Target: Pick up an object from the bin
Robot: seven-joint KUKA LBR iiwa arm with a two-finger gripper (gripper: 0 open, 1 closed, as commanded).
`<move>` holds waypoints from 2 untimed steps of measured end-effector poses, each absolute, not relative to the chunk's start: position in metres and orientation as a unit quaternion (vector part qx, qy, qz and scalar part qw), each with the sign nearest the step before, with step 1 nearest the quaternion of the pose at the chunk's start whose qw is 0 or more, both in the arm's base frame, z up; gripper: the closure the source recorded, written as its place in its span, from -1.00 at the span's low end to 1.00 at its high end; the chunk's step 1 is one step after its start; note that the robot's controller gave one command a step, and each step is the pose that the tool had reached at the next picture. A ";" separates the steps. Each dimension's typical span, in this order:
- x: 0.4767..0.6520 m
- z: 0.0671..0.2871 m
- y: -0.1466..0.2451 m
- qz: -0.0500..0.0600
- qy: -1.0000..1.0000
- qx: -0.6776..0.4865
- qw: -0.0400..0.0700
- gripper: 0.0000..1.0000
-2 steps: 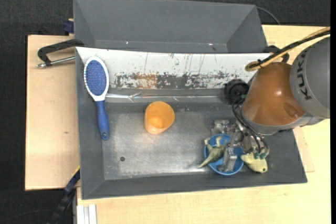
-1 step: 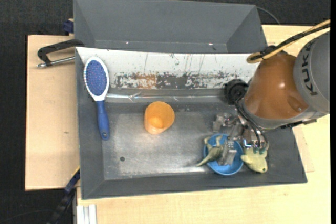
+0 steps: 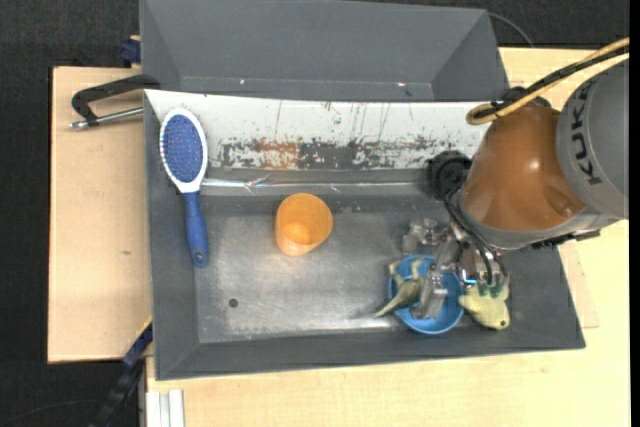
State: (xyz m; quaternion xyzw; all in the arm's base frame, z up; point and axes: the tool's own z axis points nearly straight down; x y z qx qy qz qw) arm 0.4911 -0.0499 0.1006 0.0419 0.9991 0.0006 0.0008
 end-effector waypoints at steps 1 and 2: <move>0.492 0.069 -0.054 0.001 0.997 0.075 -0.001 -1.00; 0.493 0.070 -0.053 0.001 0.997 0.074 0.000 -1.00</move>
Offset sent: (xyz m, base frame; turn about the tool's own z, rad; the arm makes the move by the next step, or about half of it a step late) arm 0.0006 -0.0047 -0.0306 0.0656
